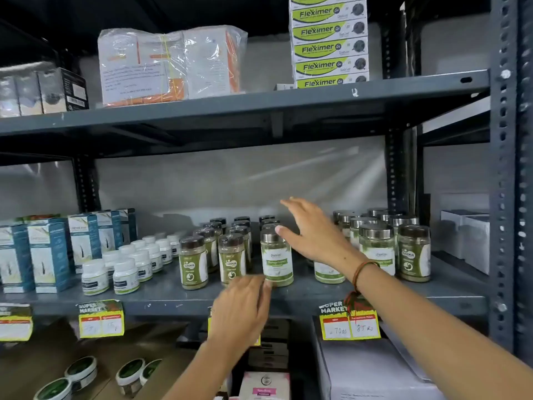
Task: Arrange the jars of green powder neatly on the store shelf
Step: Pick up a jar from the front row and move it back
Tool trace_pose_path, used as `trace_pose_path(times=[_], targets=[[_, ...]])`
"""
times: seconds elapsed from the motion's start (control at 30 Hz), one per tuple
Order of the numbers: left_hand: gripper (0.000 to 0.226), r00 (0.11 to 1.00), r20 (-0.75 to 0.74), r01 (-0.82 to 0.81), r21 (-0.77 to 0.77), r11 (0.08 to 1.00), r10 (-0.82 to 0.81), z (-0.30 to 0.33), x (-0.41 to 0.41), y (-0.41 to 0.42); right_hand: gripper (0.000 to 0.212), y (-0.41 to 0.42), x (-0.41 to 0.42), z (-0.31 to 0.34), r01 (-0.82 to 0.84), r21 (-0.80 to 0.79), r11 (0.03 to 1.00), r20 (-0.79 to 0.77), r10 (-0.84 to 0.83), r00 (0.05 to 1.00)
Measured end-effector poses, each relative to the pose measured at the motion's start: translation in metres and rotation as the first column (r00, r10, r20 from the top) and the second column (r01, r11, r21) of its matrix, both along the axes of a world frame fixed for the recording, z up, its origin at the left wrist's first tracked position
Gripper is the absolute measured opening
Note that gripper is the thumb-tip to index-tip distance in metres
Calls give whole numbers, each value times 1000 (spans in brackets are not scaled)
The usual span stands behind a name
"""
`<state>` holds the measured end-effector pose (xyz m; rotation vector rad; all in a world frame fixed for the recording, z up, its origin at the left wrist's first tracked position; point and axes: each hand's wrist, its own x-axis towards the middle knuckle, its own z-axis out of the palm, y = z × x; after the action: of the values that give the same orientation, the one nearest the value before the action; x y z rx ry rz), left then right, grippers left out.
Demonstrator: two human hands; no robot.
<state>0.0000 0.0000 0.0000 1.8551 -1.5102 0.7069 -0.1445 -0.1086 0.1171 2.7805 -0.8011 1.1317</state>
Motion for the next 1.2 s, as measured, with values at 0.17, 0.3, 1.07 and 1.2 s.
trace_pose_path(times=[0.17,0.3,1.07,1.2], targets=[[50,1000,10,8,68,998,-8,-23,-2,-11,68,-15,23,-6,67,61,996,-181,-55,982],[53,998,20,-65,45,997,64,-30,-4,-21,75,-25,35,-6,128,44,991,-233,-114,966],[46,988,99,-118,24,993,115,-36,-1,-24,81,-13,24,12,106,60,993,-89,-100,991],[47,991,85,-109,30,994,106,-34,-3,-21,74,0,-18,27,95,108,990,-76,-87,993]])
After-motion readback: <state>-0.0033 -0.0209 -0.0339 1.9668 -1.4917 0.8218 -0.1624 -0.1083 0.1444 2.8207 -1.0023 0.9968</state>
